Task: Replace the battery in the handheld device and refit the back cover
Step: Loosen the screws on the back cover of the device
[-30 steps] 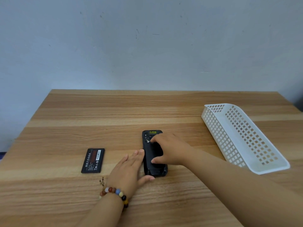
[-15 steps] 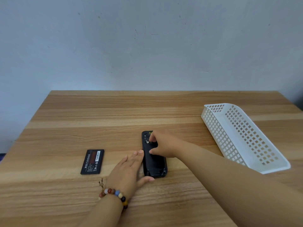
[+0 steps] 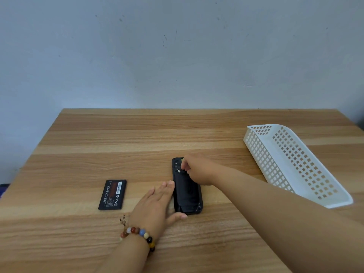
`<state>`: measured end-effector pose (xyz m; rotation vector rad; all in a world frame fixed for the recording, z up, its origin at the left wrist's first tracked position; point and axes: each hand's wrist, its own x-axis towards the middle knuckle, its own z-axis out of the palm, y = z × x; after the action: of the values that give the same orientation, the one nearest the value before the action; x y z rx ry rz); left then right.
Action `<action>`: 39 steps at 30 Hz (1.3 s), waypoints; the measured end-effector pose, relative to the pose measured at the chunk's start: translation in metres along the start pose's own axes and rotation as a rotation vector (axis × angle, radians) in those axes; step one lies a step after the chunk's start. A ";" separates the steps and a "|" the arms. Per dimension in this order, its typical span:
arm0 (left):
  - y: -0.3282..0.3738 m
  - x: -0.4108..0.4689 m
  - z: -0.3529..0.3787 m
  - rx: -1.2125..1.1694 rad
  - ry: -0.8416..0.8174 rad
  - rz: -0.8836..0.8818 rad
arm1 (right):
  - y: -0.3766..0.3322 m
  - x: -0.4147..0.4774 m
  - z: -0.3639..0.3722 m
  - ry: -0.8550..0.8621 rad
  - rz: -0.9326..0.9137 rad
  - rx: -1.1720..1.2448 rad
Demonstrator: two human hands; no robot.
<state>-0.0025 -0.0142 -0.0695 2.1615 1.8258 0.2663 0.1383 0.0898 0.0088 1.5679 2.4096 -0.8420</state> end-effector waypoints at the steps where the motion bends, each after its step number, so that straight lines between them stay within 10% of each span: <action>1: 0.000 0.000 -0.001 0.000 0.004 -0.002 | 0.000 0.001 0.000 0.001 0.001 0.002; 12: 0.002 -0.001 -0.005 -0.007 -0.020 0.002 | 0.012 0.002 -0.001 0.022 -0.070 0.076; 24: 0.000 -0.001 -0.003 0.016 -0.038 0.006 | 0.012 -0.005 -0.010 0.035 -0.353 -0.550; 39: 0.002 0.000 -0.004 -0.012 -0.054 0.002 | 0.009 0.008 -0.009 -0.005 -0.257 -0.464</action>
<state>-0.0024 -0.0142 -0.0649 2.1416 1.7877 0.2167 0.1444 0.1037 0.0090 1.0999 2.5897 -0.2790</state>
